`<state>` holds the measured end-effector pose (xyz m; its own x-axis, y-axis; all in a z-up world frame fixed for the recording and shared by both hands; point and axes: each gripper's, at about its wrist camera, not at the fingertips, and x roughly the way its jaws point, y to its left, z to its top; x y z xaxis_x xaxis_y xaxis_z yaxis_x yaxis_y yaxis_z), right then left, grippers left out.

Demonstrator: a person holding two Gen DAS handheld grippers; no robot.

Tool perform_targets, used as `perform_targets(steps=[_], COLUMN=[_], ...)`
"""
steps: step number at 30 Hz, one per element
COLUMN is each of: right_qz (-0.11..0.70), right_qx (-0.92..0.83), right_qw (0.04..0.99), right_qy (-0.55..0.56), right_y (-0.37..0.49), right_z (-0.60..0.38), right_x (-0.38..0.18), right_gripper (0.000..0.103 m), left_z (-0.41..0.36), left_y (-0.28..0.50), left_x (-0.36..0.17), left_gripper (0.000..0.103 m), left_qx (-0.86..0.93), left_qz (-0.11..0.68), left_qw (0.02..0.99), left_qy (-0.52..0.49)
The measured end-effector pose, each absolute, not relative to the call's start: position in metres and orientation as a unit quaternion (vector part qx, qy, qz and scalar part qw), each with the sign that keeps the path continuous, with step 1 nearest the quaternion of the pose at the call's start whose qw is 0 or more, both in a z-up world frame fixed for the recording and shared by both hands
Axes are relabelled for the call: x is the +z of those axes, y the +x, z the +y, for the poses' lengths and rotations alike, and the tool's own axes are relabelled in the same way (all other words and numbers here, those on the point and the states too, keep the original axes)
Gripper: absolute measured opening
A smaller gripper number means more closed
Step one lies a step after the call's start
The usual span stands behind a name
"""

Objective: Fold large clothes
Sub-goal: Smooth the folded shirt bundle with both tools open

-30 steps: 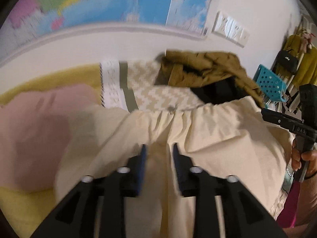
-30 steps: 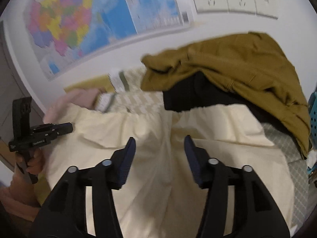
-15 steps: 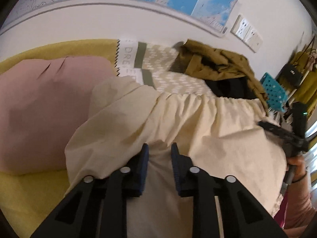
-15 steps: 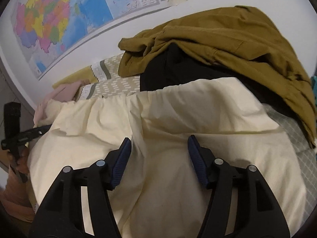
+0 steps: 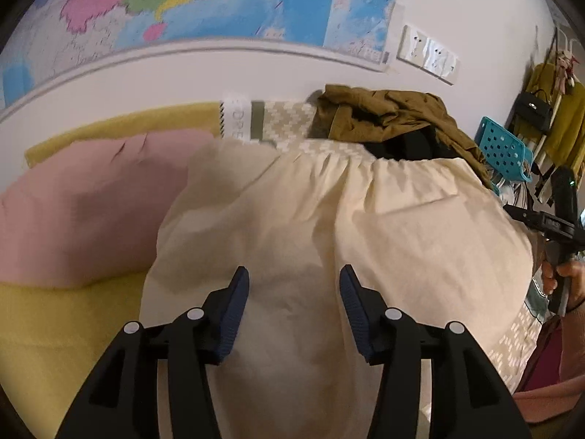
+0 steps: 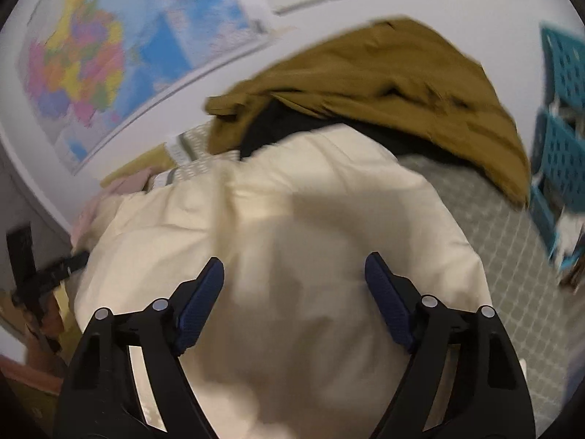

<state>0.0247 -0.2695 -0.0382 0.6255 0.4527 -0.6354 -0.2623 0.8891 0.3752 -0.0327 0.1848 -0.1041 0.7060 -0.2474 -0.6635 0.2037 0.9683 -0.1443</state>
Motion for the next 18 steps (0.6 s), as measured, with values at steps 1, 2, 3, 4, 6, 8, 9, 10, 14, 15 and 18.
perform_targets(steps=[1,2,3,4,6,8,9,10,14,15,18], right_qz=[0.390,0.396,0.396,0.390,0.370,0.341,0.333,0.327,0.336,0.346,0.377], right_qx=[0.186,0.183,0.186,0.186,0.198,0.222,0.237,0.249,0.283,0.282,0.276], right_qw=[0.890,0.886,0.882,0.883,0.889,0.896,0.897,0.898,0.891,0.888,0.877], right_qy=[0.141,0.158,0.174,0.183,0.185,0.179,0.169,0.156,0.114,0.110,0.114], right_y=[0.029,0.032,0.032,0.028,0.015,-0.004,-0.014,-0.022,-0.032,-0.029,-0.018], right_z=[-0.276,-0.281,-0.284,-0.287,-0.287,-0.286,-0.282,-0.276,-0.251,-0.248,-0.241], right_x=[-0.045,-0.050,-0.050,-0.046,-0.033,-0.017,-0.009,-0.003,-0.005,-0.012,-0.035], right_gripper=[0.074,0.073,0.073,0.073,0.074,0.075,0.077,0.078,0.086,0.086,0.083], left_z=[0.186,0.186,0.185,0.185,0.188,0.197,0.202,0.206,0.224,0.225,0.229], left_y=[-0.031,-0.030,-0.029,-0.030,-0.042,-0.060,-0.065,-0.067,-0.067,-0.065,-0.063], left_x=[-0.107,-0.109,-0.110,-0.108,-0.096,-0.084,-0.082,-0.082,-0.104,-0.111,-0.123], left_gripper=[0.049,0.049,0.047,0.046,0.050,0.056,0.056,0.056,0.055,0.055,0.055], left_qx=[-0.121,-0.119,-0.112,-0.110,-0.125,-0.127,-0.119,-0.111,-0.081,-0.079,-0.078], left_qz=[0.365,0.364,0.370,0.372,0.351,0.323,0.320,0.323,0.368,0.379,0.382], left_qw=[0.923,0.923,0.922,0.921,0.927,0.937,0.939,0.939,0.924,0.920,0.918], left_qy=[-0.032,-0.029,-0.027,-0.027,-0.031,-0.034,-0.034,-0.037,-0.058,-0.061,-0.078])
